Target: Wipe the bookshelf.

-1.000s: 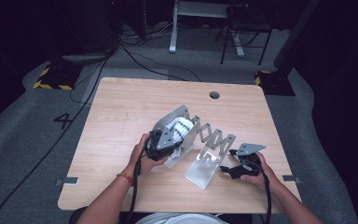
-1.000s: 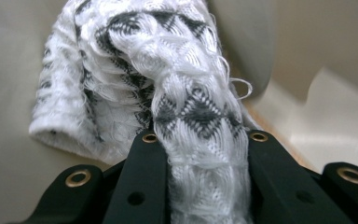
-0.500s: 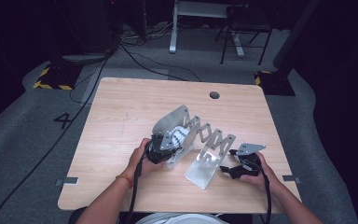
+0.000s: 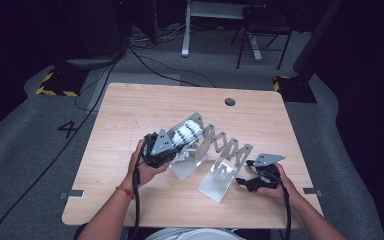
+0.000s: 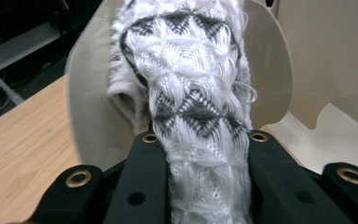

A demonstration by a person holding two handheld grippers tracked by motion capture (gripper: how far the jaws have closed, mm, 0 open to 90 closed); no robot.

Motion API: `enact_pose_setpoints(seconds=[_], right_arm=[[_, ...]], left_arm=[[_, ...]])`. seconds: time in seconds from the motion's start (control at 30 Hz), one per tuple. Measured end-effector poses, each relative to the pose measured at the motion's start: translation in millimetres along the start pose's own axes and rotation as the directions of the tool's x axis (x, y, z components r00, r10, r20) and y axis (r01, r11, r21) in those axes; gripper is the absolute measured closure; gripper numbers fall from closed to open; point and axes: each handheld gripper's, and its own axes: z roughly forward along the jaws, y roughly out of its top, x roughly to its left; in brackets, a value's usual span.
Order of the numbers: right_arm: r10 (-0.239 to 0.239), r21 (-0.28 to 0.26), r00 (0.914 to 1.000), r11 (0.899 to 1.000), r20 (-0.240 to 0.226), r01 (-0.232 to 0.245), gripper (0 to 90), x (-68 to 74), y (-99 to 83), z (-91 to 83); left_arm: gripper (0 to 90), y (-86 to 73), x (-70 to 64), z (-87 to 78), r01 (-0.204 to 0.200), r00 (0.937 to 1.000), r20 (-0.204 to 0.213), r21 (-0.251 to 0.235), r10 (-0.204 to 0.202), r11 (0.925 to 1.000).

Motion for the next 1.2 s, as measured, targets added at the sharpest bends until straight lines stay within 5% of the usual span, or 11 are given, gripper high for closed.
enact_pose_setpoints(seconds=[0.2, 0.63, 0.77, 1.03, 1.13, 1.2], right_arm=[[0.0, 0.0, 1.0, 1.0, 0.0, 0.0, 15.3, 0.0, 0.0, 0.0], [0.001, 0.0, 1.0, 1.0, 0.002, -0.001, 15.3, 0.2, -0.1, -0.1], [0.003, -0.001, 1.0, 1.0, 0.004, -0.003, 15.3, 0.5, -0.2, -0.1], [0.012, -0.002, 0.9999, 1.0, 0.012, -0.012, 15.4, 1.7, -0.8, -0.8], [0.001, 0.005, 0.9997, 1.0, 0.024, -0.001, 15.3, 2.2, 0.0, -1.6], [-0.01, 0.014, 0.9994, 1.0, 0.032, 0.009, 15.4, 3.2, 0.4, -3.1]], left_arm=[[78.7, -2.6, 3.1, -2.5, 0.008, 1.0, -0.001, 0.006, -0.008, 0.9999], [78.8, -26.6, 10.6, 11.4, 0.004, 0.9999, 0.01, 0.143, -0.005, 0.9897], [78.7, -33.5, 11.2, 20.6, -0.006, 0.9998, 0.021, 0.216, 0.001, 0.9763], [78.5, -58.3, 14.2, 22.2, -0.025, 0.9985, 0.054, 0.356, 0.006, 0.9342], [78.2, -65.5, 19.8, 15.8, -0.037, 0.9976, 0.069, 0.372, 0.012, 0.9274], [77.9, -70.4, 24.1, 12.4, -0.021, 0.9977, 0.068, 0.367, -0.004, 0.9298]])
